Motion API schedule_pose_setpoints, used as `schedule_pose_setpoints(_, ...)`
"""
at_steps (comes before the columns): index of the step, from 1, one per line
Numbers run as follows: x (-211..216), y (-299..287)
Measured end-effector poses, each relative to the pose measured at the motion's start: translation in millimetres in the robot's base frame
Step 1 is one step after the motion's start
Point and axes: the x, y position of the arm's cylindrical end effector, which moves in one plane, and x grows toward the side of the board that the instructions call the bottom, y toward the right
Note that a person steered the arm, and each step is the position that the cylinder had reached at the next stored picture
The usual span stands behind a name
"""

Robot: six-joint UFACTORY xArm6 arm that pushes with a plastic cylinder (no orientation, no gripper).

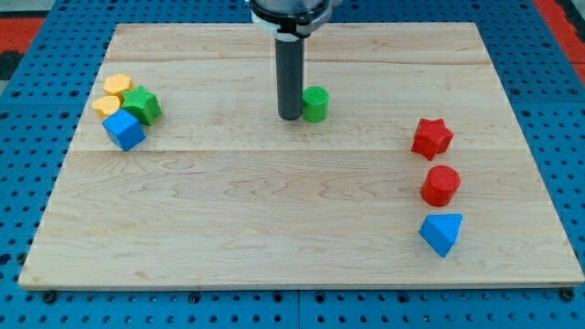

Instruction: Push the green circle to the top side of the red star

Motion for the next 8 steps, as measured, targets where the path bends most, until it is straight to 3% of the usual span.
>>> schedule_pose_setpoints(1, -14, 66)
schedule_pose_setpoints(3, -42, 46)
schedule_pose_setpoints(6, -27, 154)
schedule_pose_setpoints(7, -27, 167)
schedule_pose_setpoints(8, -55, 155)
